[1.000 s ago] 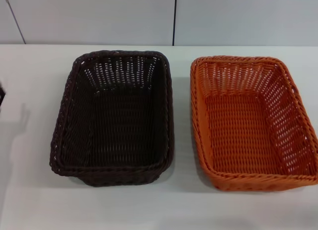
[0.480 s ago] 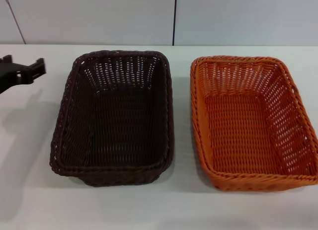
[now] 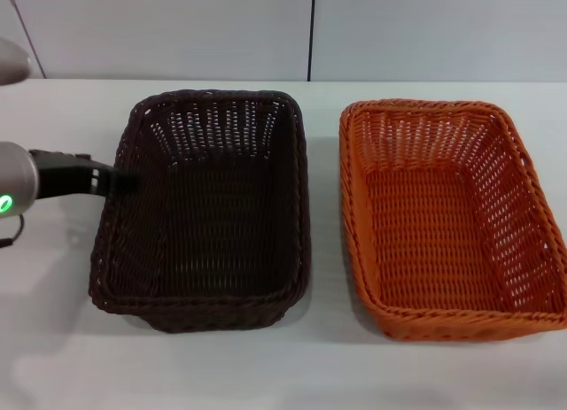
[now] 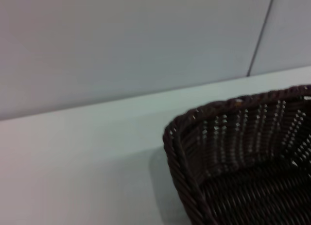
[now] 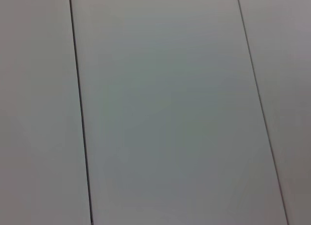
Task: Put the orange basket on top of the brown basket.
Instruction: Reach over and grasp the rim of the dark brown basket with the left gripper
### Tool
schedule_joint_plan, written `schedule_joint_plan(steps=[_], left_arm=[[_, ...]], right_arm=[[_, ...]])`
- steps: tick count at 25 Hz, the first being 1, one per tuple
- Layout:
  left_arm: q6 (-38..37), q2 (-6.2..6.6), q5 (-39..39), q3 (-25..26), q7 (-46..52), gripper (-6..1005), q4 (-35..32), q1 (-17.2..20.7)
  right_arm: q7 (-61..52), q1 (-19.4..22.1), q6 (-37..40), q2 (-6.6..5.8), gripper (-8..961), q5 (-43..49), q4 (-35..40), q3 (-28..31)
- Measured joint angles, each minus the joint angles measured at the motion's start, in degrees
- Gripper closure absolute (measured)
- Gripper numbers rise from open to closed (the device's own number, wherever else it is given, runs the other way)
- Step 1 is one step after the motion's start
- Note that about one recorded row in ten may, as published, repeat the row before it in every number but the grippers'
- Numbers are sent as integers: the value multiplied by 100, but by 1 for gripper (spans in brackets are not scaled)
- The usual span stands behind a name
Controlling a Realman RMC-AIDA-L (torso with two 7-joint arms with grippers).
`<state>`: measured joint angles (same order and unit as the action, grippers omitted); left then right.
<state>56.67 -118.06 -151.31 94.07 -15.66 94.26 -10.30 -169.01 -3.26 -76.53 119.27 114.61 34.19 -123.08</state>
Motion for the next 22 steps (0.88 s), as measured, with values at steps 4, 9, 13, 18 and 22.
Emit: schedule_joint_plan(steps=[4, 9, 13, 18, 22], left_arm=[[-16, 5, -39, -75, 7, 231, -230, -113], [18, 2, -58, -103, -4, 231, -503, -273], [29, -7, -59, -119, -14, 231, -888, -479], [129, 7, -60, -120, -59, 230, -1043, -623], [141, 9, -37, -111, -178, 311, -1048, -629]], right_arm=[[0, 15, 1, 0, 212, 0, -9, -4], [0, 8, 7, 0, 212, 0, -9, -5], [0, 2, 7, 0, 212, 0, -9, -5], [0, 5, 7, 0, 212, 0, 12, -5], [0, 15, 7, 0, 212, 0, 13, -20]])
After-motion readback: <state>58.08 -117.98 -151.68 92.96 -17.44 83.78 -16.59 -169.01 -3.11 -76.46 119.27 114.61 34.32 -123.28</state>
